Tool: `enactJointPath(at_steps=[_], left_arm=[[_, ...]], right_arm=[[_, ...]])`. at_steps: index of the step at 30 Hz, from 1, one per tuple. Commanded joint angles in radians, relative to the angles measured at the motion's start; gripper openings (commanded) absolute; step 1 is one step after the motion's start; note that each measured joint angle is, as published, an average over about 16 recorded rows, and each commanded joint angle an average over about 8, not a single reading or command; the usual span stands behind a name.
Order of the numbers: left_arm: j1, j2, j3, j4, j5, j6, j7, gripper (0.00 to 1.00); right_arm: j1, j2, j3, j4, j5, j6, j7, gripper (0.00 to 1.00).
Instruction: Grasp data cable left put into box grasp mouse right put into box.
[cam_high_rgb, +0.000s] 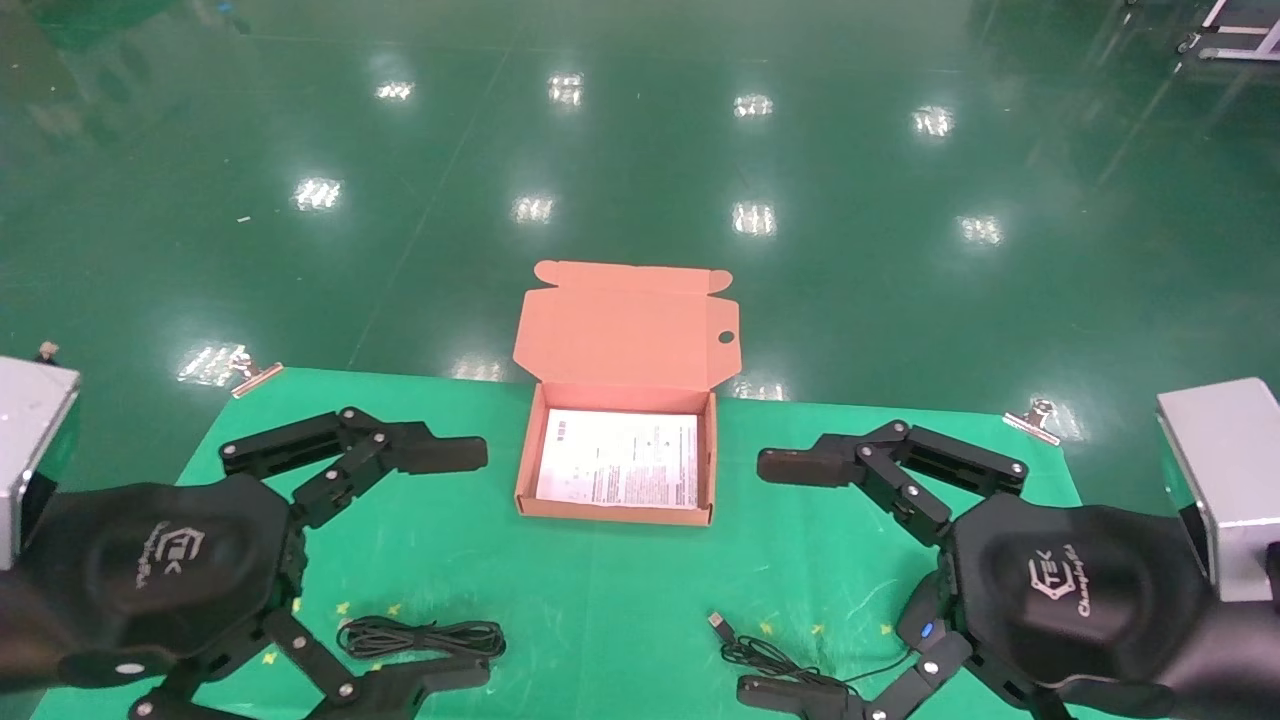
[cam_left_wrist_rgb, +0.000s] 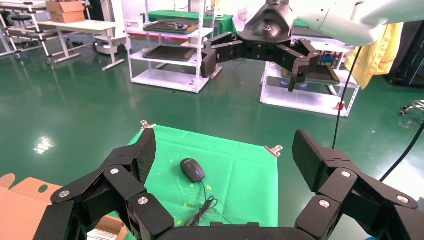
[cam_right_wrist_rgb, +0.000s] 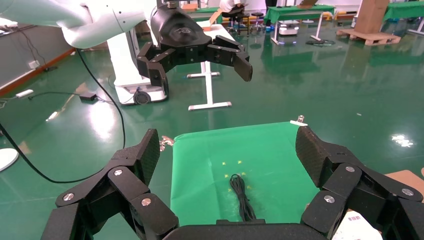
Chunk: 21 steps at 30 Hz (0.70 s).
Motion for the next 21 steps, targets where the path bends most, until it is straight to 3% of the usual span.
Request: enactJointPath(at_steps=[1, 9, 21], left_arm=[[-0.001, 0.001, -0.001, 0.001, -0.001, -0.001, 0.001, 1.00], [-0.006, -0.010, 0.037, -0.015, 0.067, 0.006, -0.026, 1.00], [-0.174, 0.034, 0.195, -0.039, 0.386, 0.037, -0.129, 1.00]], right_arm=[[0.000, -0.001, 0.001, 0.000, 0.003, 0.000, 0.000, 1.00], [0.021, 0.026, -0.028, 0.008, -0.090, -0.014, -0.012, 1.00], [0.208, 0.010, -0.173, 0.071, -0.487, -0.050, -0.133, 1.00]])
